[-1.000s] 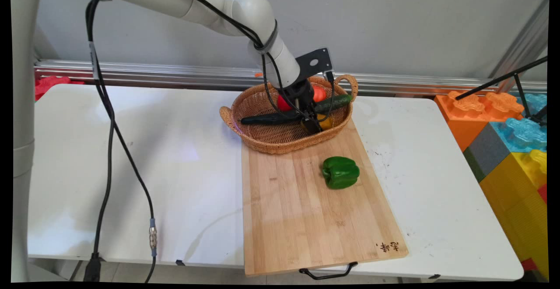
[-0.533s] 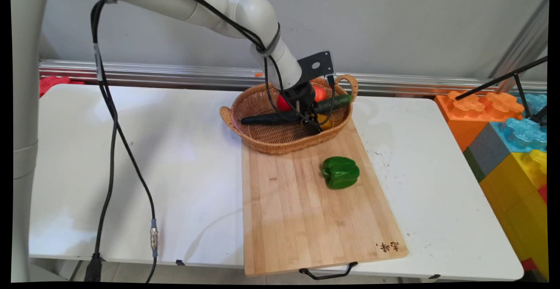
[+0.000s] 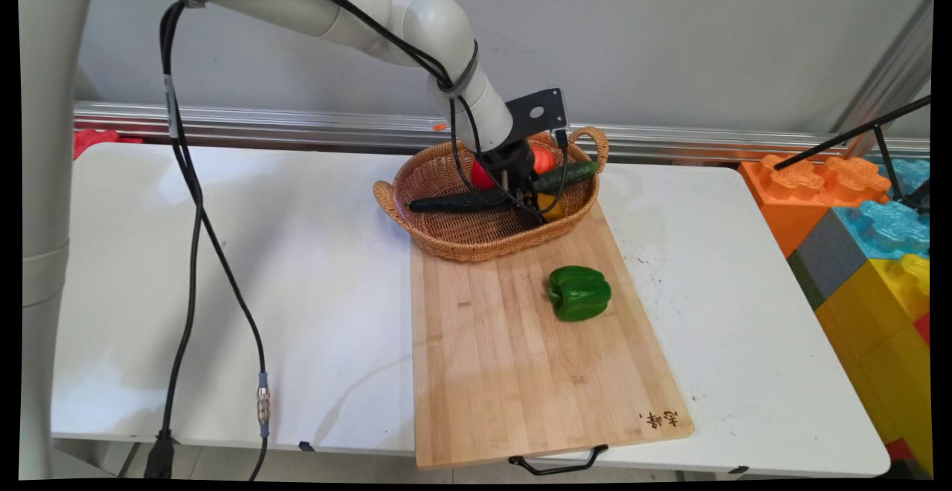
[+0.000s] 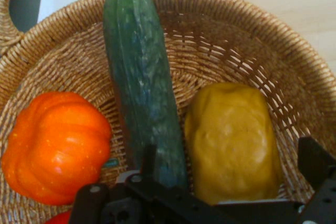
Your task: Pick up the potato from the vegetable basket, then place the picked object on the cutting board
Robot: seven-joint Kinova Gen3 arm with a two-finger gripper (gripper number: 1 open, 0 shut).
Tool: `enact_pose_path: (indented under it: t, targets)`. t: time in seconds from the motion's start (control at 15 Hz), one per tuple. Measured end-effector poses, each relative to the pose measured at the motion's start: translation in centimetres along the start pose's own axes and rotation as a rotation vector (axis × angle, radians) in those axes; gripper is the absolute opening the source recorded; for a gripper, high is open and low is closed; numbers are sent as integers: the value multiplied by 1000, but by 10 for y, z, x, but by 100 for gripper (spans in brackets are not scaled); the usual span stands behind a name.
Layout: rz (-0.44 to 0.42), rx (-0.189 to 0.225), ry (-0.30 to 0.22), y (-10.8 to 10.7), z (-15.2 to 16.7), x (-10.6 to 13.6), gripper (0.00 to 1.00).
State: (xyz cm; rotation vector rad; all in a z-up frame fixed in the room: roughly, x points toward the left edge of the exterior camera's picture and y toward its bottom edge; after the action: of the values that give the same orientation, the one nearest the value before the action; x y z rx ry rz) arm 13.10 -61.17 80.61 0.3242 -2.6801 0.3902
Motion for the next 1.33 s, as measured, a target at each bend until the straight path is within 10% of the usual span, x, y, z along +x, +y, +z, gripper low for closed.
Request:
enact_pose_path:
  t: [0.4, 0.47, 1.33]
  targets:
    - [-4, -19, -11, 3, 2, 0, 100]
    - [-4, -22, -13, 4, 2, 0, 0]
    - [-29, -37, -8, 2, 0, 6, 0]
